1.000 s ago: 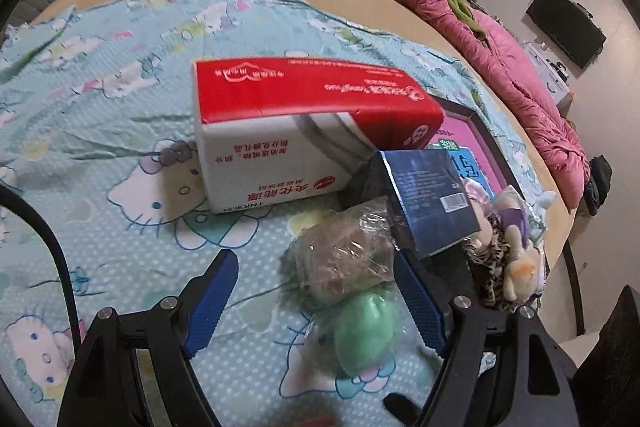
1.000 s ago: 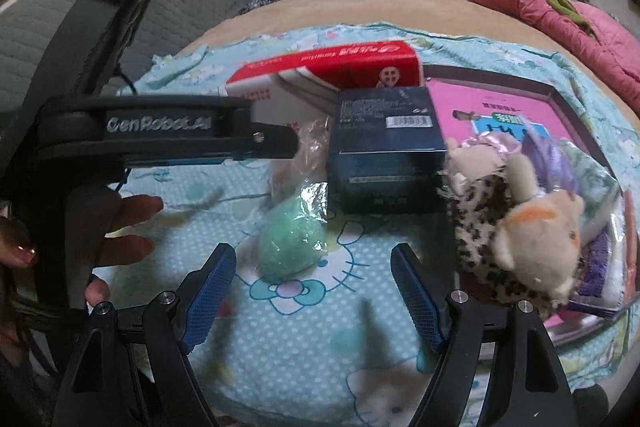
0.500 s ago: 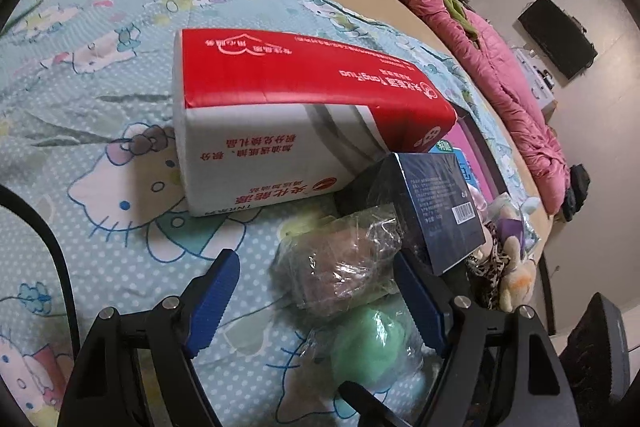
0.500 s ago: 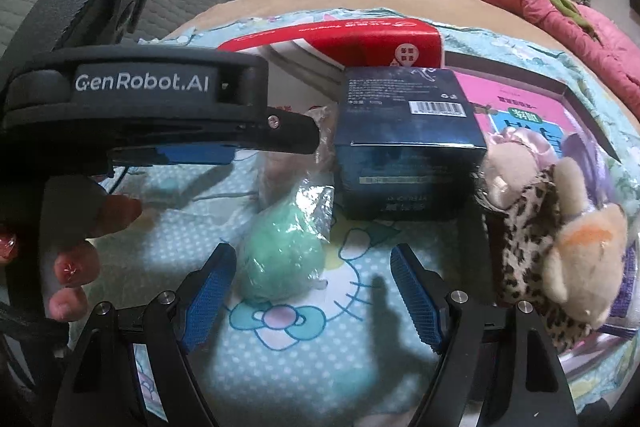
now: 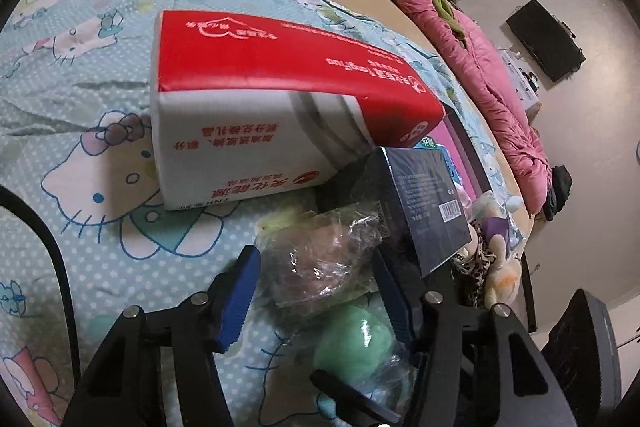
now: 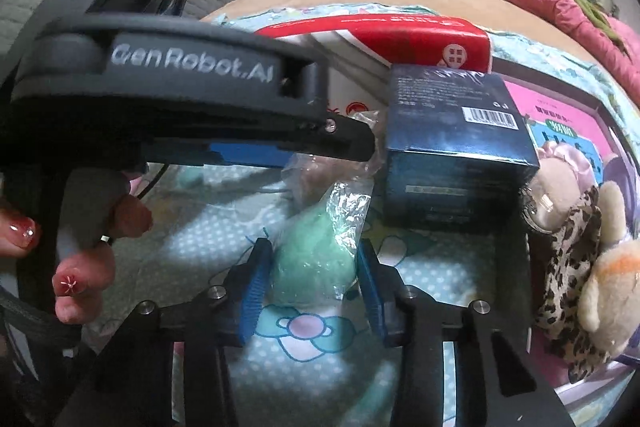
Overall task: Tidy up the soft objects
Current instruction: 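Grasp the bagged pink item with the left tool while the right tool grasps the bagged green ball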
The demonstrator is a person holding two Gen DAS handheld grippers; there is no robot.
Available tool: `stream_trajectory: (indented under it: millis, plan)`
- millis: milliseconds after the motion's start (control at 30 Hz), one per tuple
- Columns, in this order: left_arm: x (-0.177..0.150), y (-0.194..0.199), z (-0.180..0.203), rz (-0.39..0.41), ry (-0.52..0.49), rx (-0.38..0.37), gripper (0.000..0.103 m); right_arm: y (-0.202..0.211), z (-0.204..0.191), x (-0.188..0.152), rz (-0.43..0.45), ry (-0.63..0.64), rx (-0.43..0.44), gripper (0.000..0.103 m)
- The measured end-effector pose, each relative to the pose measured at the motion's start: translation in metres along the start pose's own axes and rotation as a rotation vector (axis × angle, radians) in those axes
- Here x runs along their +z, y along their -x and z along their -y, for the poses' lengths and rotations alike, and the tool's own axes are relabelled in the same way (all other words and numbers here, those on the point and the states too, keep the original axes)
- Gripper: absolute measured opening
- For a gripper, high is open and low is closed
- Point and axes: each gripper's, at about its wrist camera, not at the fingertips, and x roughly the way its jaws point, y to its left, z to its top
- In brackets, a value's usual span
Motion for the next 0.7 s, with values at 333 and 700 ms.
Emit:
stream_trajectory:
  millis: [333,700]
  plan:
    - [-0.003,0.009,-0.002,0.042,-0.012,0.018,0.039,0.011,0.011,0.004,0.026,-0.013,0.002,0.044]
    - [-0.01,0.006,-0.006,0.009,-0.044,0.061,0.062,0.027,0.022,-0.005,0.035,-0.039,0.01,0.044]
